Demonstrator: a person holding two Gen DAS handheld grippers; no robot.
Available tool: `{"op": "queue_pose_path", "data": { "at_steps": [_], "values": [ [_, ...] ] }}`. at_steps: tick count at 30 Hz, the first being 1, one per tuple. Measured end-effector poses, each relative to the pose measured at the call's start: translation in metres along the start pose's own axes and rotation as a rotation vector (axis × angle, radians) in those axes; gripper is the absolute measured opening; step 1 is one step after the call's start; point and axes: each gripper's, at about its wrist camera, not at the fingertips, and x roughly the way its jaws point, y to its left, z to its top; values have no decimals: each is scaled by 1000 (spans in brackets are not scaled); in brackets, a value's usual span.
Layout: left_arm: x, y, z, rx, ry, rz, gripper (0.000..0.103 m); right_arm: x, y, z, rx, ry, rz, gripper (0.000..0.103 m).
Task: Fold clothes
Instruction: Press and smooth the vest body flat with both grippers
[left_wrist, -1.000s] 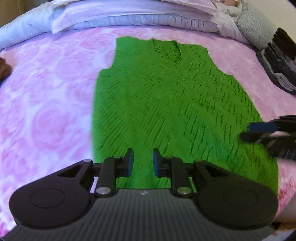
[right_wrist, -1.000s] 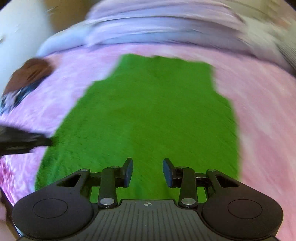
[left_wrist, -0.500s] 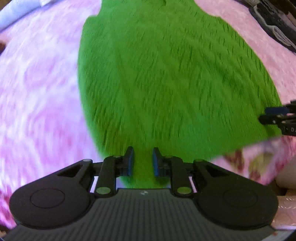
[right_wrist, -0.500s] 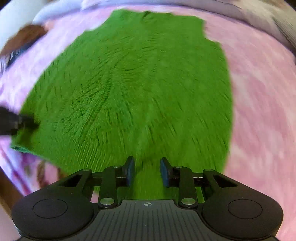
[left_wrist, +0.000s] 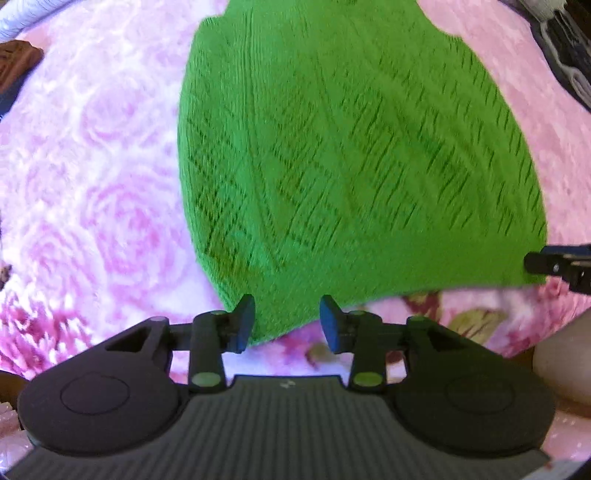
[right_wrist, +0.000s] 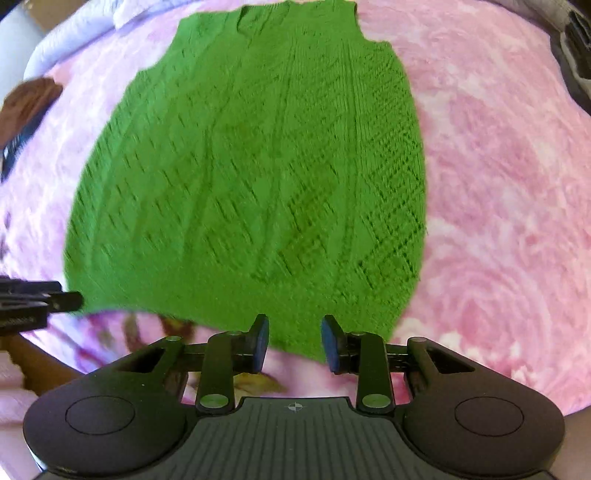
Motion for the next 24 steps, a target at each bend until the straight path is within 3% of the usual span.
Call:
{"op": "queue_pose_path", "data": {
  "at_steps": [10, 17, 24],
  "values": [
    [-34, -20, 20, -27, -20, 52, 43, -28, 5, 9, 5, -12, -27, 47],
    [-89, -32, 21, -15, -51, 57, 50, -71, -4, 11, 18, -22, -25, 64],
    [-142, -32, 18, -15, -84, 82, 50, -134, -10, 15, -4, -91, -14, 65]
  ]
}}
